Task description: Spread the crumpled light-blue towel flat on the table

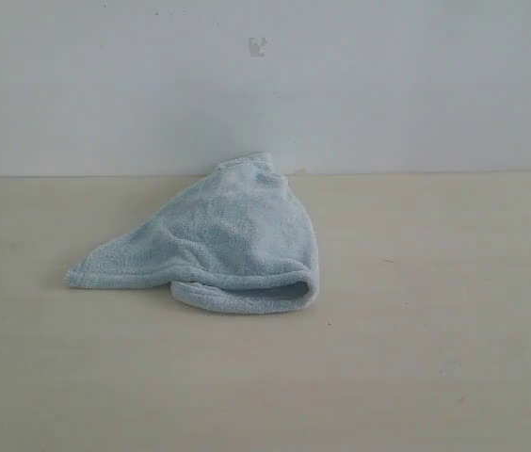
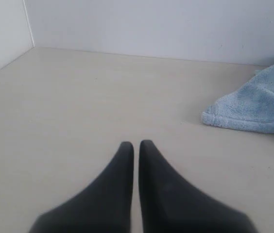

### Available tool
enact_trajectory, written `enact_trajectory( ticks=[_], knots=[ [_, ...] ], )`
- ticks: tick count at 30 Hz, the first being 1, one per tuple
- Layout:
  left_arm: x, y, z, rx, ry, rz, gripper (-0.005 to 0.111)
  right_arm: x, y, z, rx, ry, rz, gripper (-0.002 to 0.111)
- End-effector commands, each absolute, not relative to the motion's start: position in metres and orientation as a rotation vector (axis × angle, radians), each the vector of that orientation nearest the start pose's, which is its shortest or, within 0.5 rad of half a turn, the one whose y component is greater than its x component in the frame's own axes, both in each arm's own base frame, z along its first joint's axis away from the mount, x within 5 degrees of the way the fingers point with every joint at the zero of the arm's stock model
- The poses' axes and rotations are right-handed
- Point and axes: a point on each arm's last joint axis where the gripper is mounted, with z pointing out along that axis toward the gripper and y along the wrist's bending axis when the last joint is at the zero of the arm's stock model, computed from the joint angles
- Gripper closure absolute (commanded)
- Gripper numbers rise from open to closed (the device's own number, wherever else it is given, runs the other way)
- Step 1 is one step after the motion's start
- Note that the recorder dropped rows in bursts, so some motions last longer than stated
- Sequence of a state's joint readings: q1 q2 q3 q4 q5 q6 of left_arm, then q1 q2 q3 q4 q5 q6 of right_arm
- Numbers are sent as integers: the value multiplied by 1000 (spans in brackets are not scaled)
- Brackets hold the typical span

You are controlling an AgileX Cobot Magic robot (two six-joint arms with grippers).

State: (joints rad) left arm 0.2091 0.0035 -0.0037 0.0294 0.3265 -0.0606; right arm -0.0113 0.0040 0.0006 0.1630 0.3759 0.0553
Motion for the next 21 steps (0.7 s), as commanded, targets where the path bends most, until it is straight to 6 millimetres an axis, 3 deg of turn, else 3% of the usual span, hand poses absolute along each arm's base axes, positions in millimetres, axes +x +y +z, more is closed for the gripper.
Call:
enact_trajectory(
  ticks=[1, 9, 21],
  knots=[
    [53, 12, 185, -228, 1786, 135, 103, 53, 5, 180, 159, 1847, 190, 108],
    [53, 12, 185, -228, 1786, 135, 103, 53, 4, 180, 124, 1845, 151, 108],
    [53, 12, 185, -228, 1786, 135, 103, 54, -1, 184, -260, 1798, -230, 108]
  ],
)
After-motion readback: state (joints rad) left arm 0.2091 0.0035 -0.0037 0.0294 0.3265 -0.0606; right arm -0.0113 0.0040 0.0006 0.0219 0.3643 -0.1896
